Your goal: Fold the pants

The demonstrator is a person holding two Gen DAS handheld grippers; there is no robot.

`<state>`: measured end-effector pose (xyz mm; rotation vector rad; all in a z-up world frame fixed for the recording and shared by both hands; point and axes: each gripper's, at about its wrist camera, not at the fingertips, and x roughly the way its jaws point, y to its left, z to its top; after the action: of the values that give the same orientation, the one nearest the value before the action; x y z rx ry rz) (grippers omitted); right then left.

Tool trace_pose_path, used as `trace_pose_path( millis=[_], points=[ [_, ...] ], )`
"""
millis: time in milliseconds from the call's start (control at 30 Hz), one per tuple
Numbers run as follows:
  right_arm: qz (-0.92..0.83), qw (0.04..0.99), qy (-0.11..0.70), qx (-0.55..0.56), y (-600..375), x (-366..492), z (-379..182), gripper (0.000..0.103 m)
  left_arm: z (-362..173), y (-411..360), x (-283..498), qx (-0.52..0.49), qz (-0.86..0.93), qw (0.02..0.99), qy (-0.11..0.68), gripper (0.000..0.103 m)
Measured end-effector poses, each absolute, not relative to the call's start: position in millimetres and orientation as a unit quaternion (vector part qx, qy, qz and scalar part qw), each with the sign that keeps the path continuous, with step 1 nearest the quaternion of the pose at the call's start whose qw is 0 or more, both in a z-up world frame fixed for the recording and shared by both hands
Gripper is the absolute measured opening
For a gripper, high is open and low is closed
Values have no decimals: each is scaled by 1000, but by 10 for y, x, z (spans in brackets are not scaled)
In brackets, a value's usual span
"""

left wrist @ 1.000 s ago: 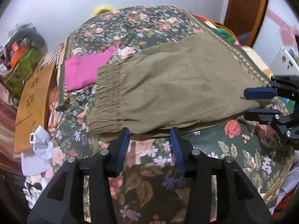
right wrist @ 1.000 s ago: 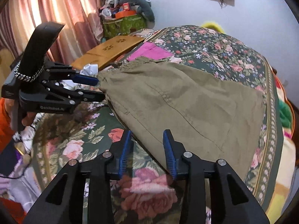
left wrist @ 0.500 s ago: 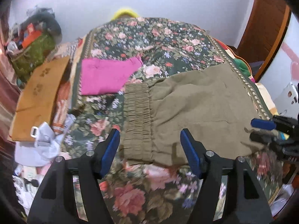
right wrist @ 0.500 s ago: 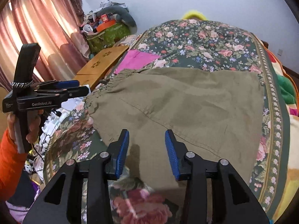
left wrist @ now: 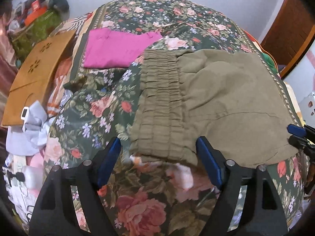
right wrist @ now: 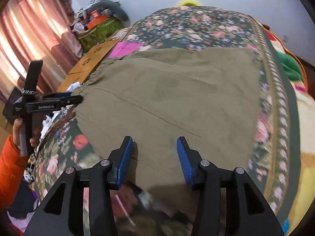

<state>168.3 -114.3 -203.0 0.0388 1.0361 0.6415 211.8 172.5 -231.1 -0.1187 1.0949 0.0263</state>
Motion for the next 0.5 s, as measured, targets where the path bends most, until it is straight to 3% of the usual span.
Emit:
trace_pose_path(
  millis=[500],
  points=[
    [227, 834, 503, 18, -1930, 1434, -2073, 44, -2265, 1690, 1938, -31, 43, 853, 519, 82]
  ],
)
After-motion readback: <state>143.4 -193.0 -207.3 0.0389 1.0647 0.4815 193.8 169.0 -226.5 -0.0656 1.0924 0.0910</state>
